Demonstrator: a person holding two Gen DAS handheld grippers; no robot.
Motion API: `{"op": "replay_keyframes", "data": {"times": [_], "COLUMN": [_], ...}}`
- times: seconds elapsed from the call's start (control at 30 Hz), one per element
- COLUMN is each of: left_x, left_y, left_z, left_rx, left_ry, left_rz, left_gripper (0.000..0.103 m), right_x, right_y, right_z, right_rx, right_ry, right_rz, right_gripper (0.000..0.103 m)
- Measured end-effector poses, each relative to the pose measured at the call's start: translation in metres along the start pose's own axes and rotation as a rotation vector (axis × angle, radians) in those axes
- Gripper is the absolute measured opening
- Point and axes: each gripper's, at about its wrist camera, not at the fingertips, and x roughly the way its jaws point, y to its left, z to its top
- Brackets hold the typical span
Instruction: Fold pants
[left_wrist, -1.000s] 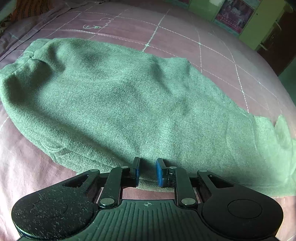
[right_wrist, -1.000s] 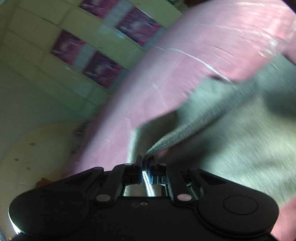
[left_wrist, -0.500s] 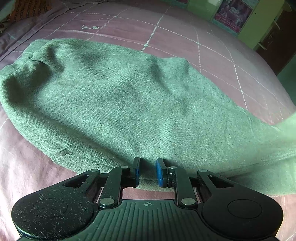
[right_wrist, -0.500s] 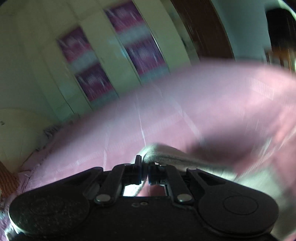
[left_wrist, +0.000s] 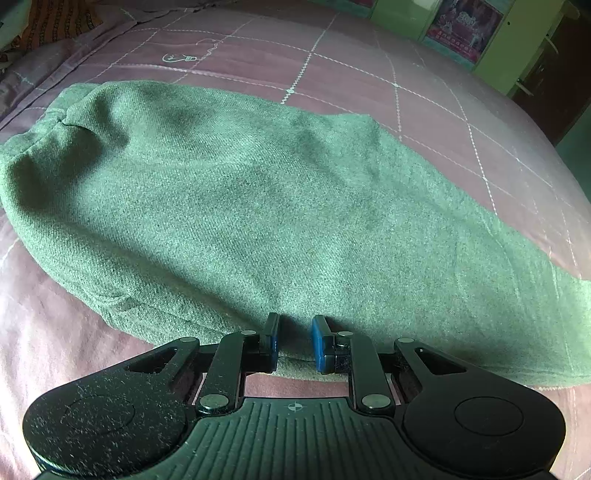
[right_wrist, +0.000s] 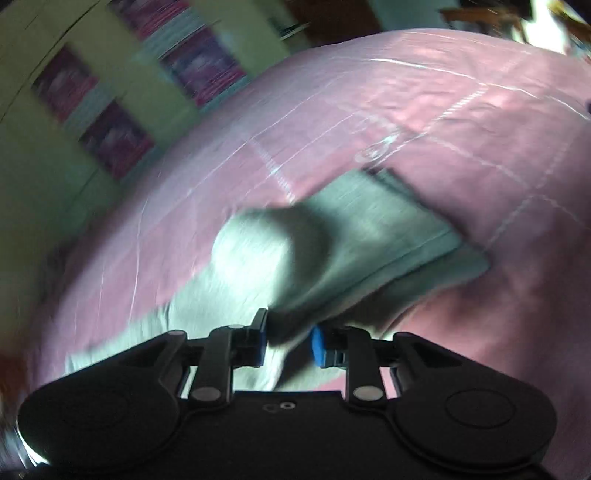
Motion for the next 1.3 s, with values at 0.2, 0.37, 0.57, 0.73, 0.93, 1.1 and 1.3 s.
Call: {"op": "replay_keyframes", "data": {"times": [0.2,0.37,0.57,0.73,0.93,1.1,1.3], "left_x": [0.001,0.001,0.001,0.001,0.001,0.000,-0.001], "left_y": [-0.002,-0.002,-0.003,-0.002,-0.003,-0.002,-0.006], "left_z": [0.000,0.000,-0.001,0.000,-0.002,-0.002,-0.002], "left_rx": [0.017,0.024,0.036,0.031,0.039,0.035,0.062], "left_ry": [-0.003,-0.002,-0.009,-0.008,-0.017,-0.017,-0.018], "left_rz": [0.009,0.012,0.012,0.013,0.014,0.013,0.028], "left_gripper": [0.019,0.019,0.019,0.019,0.019,0.019,0.019], "right_x": [-0.002,-0.005,-0.030,-0.020,-0.045,-0.025,-0.008], "right_y": [-0.042,-0.025,-0.016,-0.037,-0.047,-0.066,-0.042], "right_z": [0.019,0.034,0.024,0.011,0.010,0.003,0.016], "right_rx": [0.236,0.102,-0.067,-0.019,0.124,0.344,0.219], "right_ry": [-0.061,-0.089,-0.114,-0.039,-0.039,-0.048,-0.060], "right_rz": [-0.001,-0.068,-0.158,-0.171,-0.150,-0.037,-0.097], "right_gripper": [0.024,0.006,0.006,0.018,0.030,0.034,0.010]}}
